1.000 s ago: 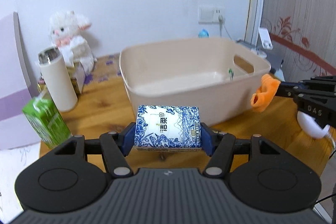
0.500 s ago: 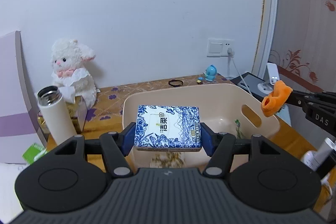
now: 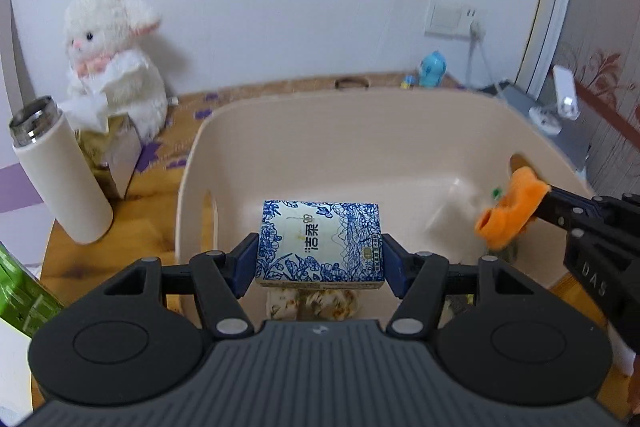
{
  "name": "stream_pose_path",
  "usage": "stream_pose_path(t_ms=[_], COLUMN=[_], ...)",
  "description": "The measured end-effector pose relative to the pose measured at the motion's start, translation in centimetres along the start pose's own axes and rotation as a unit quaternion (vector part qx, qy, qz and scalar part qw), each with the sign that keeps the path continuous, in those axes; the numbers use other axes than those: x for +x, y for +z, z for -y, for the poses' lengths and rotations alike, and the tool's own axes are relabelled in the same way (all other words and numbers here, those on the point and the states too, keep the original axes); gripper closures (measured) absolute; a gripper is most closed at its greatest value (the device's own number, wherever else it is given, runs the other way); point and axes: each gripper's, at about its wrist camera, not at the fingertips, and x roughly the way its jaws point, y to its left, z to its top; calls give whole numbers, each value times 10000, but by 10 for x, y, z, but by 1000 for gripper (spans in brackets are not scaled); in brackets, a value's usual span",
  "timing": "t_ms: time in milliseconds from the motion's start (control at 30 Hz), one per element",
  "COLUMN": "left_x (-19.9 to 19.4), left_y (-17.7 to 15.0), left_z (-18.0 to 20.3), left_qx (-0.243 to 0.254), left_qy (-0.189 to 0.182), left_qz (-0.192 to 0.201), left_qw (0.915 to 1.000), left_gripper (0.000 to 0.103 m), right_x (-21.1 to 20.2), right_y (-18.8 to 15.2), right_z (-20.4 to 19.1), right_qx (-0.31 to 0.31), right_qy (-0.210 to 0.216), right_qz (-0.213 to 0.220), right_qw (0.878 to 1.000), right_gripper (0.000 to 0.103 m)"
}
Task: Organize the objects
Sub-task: 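Lift both items over the bin and open both tools to drop them, then grasp the white box with the left tool while the right tool grasps the black gold-character box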
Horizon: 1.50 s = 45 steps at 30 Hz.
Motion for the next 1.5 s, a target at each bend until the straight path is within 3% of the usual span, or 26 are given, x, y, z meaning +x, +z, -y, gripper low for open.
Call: stream_pose_path(t_ms=[100, 200, 267, 367, 567, 833, 1000, 1200, 1500], left_x=[0, -9, -21, -40, -71, -88, -77, -55, -30], left_y=[-5, -6, -5, -4, -16, -58, -79, -97, -102], left_z=[5, 1, -2, -7, -20, -29, -35, -40, -39], left_qx=[236, 228, 231, 193, 137, 239, 294, 284, 322], left_qy=[217, 85, 147, 297, 178, 130, 172, 151, 132], left_qz=[34, 96, 245, 481, 655, 664, 420, 171, -29], left_qw=[9995, 9997, 9993, 9982, 9976, 9974, 9985, 9993, 9994], left_gripper=[38, 35, 18, 12, 12, 11, 11, 11, 11], right_x=[7, 0, -9, -23, -52, -72, -63, -43, -11], right_y=[-4, -3, 0, 2, -10, -39, -60, -78, -92], right_z=[-4, -1, 1, 6, 11, 2, -16, -30, -46], right_qx=[-69, -82, -81, -76, -115, -24, -309, -219, -189], right_qy=[122, 198, 185, 256, 363, 684, 777, 1031, 1083], right_qz=[-265, -223, -119, -22, 176, 43, -267, -623, -807], right_qw=[9996, 9995, 9997, 9996, 9991, 9976, 9961, 9925, 9907], right_gripper=[79, 58, 42, 34, 25, 12, 10, 10, 10])
